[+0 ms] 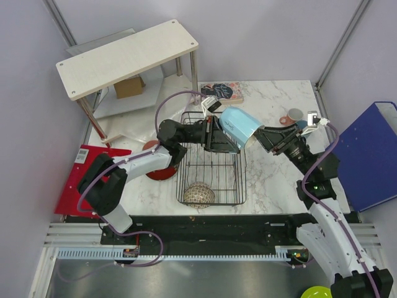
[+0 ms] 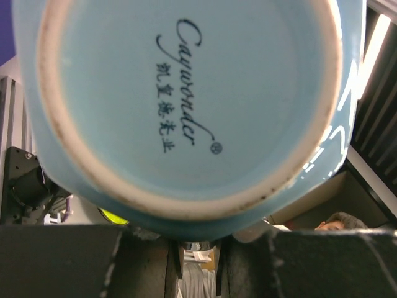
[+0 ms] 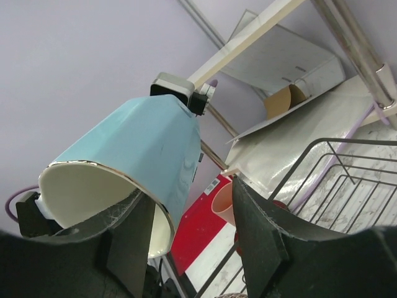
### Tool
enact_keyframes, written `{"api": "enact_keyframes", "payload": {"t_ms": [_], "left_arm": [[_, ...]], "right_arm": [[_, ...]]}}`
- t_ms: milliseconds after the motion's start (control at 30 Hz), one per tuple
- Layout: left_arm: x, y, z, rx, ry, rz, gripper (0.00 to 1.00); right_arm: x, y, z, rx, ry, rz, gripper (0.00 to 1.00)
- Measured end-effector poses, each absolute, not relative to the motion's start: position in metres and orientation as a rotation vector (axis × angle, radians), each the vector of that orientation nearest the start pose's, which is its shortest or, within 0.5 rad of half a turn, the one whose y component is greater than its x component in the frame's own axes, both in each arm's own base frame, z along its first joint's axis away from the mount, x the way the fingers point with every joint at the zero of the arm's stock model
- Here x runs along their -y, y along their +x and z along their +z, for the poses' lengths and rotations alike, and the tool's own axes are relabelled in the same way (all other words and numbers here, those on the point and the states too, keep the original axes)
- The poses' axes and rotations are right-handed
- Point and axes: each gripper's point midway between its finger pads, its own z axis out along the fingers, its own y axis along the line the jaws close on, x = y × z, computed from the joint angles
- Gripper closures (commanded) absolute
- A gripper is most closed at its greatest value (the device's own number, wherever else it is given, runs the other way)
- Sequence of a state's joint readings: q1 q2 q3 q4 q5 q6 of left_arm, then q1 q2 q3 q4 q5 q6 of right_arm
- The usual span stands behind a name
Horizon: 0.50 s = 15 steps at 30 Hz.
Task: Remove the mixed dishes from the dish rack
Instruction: Place the cup at the center of the board.
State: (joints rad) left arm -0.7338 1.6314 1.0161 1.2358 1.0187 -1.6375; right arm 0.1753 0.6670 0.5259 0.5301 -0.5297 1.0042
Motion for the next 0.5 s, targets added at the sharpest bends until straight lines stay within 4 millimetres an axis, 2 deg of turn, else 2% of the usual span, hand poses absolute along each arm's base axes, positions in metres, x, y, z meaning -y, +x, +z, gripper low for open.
{"api": "enact_keyframes", "payload": {"t_ms": [100,300,400,467,500], "left_arm": [[0.385,0.165,0.360,-1.629,0.618,-2.397,0.98],[0.393,0.168,0.355,-1.626,0.591,-2.387,0.98],[0.396,0.166,0.356,-1.600,0.600,-2.377,0.98],[0.400,0.168,0.360,-1.574,0.569,-2.373,0.98],[0.401,0.169,0.361,-1.572,0.553,-2.371,0.98]], "right_arm": [[-0.170,0.244,0.360,-1.367,0.018,1.345,0.47],[-0.175,0.246,0.360,-1.386,-0.013,1.348,0.64],[-0.176,0.246,0.361,-1.384,-0.037,1.329,0.82],[-0.176,0.250,0.359,-1.386,-0.054,1.294,0.88],[-0.175,0.253,0.357,-1.392,-0.056,1.276,0.93]]}}
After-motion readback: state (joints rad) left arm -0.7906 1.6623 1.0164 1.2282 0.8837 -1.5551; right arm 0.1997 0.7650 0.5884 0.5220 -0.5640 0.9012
